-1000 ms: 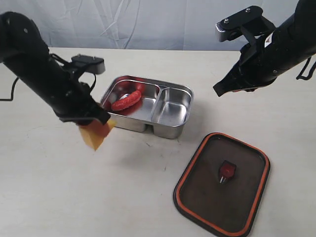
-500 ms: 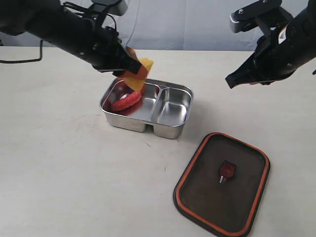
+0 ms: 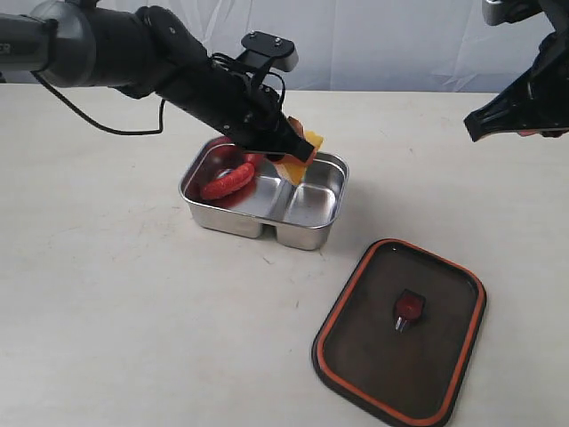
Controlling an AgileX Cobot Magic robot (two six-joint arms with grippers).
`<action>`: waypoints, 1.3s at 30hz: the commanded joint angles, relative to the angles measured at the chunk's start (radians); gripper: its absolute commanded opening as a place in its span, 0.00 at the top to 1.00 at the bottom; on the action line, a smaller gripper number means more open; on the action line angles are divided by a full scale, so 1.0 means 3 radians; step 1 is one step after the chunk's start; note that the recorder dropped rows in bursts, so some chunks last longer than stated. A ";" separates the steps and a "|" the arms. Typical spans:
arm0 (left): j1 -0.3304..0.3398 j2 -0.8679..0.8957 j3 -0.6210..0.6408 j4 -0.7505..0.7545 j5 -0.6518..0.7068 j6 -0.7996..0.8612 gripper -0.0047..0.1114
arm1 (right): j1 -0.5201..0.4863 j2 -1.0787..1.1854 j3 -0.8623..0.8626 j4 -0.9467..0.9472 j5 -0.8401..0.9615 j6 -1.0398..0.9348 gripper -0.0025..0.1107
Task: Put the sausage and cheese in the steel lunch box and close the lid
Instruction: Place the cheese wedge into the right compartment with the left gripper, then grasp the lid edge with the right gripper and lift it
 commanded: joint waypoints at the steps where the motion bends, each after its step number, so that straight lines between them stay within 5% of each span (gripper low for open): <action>1: -0.0028 0.0115 -0.0085 -0.0076 0.0071 0.0013 0.92 | -0.0021 -0.0026 -0.0006 -0.0019 0.0037 0.0022 0.99; 9: -0.0028 0.0157 -0.0106 -0.0098 0.0214 0.0013 0.51 | -0.0021 -0.0026 -0.0006 -0.0030 0.0017 0.0022 0.99; 15: -0.0028 0.0157 -0.0113 -0.0105 0.0298 0.0018 0.37 | -0.0021 -0.0012 0.0075 -0.0037 -0.0360 0.0022 0.99; 19: -0.0019 0.0057 -0.0113 -0.0049 0.0484 0.0008 0.47 | -0.0021 0.0288 0.0137 0.0009 -0.0256 0.0115 0.98; 21: -0.0013 -0.0061 -0.0113 0.0170 0.0670 -0.0026 0.61 | -0.0053 0.0499 0.0137 0.0043 -0.0191 0.0115 0.98; 23: 0.0055 -0.0198 -0.0113 0.0616 0.0961 -0.0246 0.91 | -0.0243 0.0761 0.0137 0.0178 -0.0191 0.0115 0.98; 24: 0.0093 -0.0234 -0.0113 0.0801 0.1041 -0.0370 0.96 | -0.0328 0.0843 0.0137 0.0218 -0.0191 0.0115 0.95; 29: 0.0417 -0.0331 -0.0113 0.1124 0.1254 -0.0749 0.96 | -0.0640 0.1215 0.0137 0.0727 -0.0193 -0.0336 0.55; 33: 0.0486 -0.0351 -0.0113 0.1115 0.1300 -0.0749 0.96 | -0.0640 0.1430 0.0137 0.1386 -0.0150 -0.0802 0.55; 39: 0.0486 -0.0366 -0.0113 0.1108 0.1396 -0.0749 0.96 | -0.0640 0.1752 0.0137 0.1449 -0.0150 -0.0882 0.55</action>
